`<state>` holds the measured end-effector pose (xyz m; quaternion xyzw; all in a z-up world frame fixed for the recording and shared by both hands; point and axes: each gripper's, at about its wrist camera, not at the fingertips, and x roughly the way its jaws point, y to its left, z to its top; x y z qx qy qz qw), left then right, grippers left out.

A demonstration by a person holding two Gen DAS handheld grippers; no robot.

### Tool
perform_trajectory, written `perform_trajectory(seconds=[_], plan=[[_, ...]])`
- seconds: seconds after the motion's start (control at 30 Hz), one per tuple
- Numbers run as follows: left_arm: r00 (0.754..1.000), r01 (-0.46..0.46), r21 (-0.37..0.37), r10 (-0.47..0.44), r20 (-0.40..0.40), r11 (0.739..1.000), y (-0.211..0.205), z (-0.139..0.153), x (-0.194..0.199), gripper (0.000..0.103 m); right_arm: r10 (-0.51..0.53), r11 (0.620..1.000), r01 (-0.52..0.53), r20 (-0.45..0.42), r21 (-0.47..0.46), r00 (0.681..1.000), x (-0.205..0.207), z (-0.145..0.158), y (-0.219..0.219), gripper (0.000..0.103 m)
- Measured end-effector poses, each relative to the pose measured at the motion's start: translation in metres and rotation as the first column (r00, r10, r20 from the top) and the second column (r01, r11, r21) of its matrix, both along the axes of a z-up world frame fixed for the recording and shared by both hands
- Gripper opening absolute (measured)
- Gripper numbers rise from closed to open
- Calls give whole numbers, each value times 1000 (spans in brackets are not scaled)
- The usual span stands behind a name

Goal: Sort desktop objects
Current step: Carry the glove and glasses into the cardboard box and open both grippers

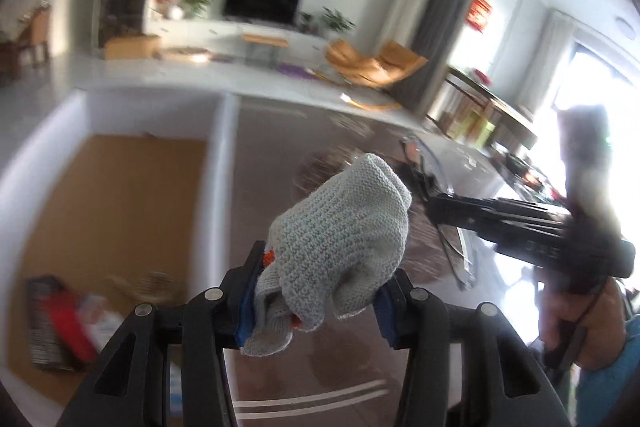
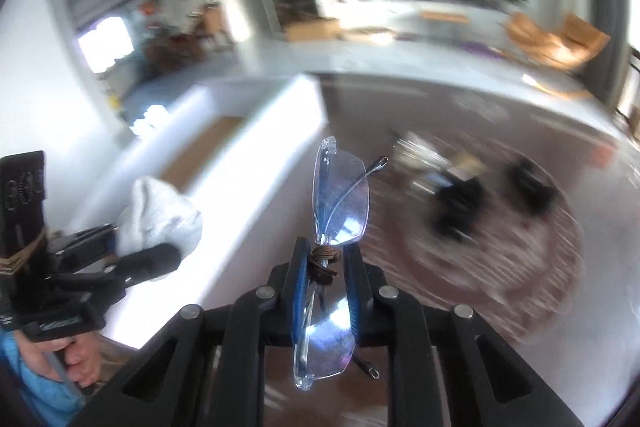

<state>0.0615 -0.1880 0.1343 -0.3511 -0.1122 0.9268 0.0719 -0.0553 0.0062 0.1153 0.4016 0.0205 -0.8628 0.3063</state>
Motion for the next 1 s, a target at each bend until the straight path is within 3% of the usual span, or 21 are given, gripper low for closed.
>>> perform_trajectory(seconds=[0.1,0.23,0.33,0.47,0.57,0.6,0.67,0.77,0.8,0.83,0.9,1.0], plan=[[985,-171,-55,172,13,984,-68,6,15,48,138,988,-138,-8,-72,990,11,20,-68,18],[931,-337,-99,347,112,936,-141,-15,22,48,306,948,-305,-4,-91,952,33,21,-152,18],[896,-376,-124,394,203,918,-169,-36,25,49,401,915,-397,62,-75,914,46,-7,-205,18],[841,-413,-160,443,311,896,-182,-62,23,64,445,895,-444,183,-46,877,46,-55,-241,21],[820,-446,-133,463,336,885,-184,-73,23,65,393,917,-398,248,-34,885,35,-79,-238,37],[820,-452,-131,469,329,882,-184,-73,23,65,391,920,-383,226,-81,892,32,-75,-227,43],[826,-462,-134,480,296,877,-178,-72,22,65,336,941,-325,173,-91,926,29,-64,-207,73],[851,-461,-144,482,209,876,-163,-58,19,66,258,954,-250,31,-167,966,29,-36,-153,85],[859,-454,-150,477,188,878,-158,-55,17,72,200,964,-202,-32,-171,979,33,-29,-128,90],[868,-445,-162,468,166,881,-151,-50,13,75,150,973,-160,-71,-165,986,32,-25,-112,102],[888,-423,-165,444,121,891,-137,-39,5,78,-21,992,0,-158,-130,987,26,-31,-58,103],[932,-347,-115,356,65,931,-104,-22,-1,78,-246,969,248,-146,-4,958,13,-66,10,103]])
